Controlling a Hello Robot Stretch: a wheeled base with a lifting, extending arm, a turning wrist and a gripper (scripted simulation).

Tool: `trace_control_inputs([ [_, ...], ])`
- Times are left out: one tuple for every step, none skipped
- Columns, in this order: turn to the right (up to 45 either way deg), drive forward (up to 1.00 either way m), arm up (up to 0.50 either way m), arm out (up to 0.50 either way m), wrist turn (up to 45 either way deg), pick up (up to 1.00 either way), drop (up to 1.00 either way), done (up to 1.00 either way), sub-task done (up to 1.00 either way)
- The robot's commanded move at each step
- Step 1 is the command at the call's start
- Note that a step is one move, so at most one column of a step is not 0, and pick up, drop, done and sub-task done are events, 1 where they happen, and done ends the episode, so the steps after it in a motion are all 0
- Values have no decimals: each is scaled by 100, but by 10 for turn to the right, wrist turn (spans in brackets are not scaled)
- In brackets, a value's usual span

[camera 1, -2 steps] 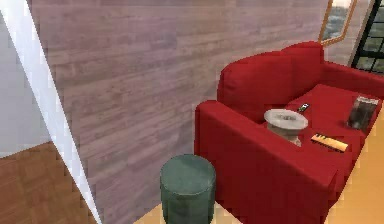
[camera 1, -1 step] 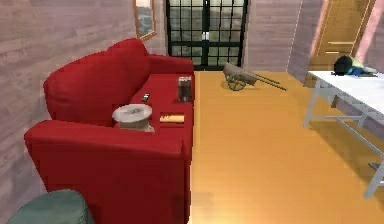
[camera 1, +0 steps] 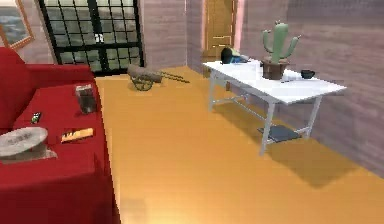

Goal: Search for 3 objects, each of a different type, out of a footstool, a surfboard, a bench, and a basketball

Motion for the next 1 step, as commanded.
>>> trace_control_inputs([
  [0,85,0,0,0,0,0,0,0],
])
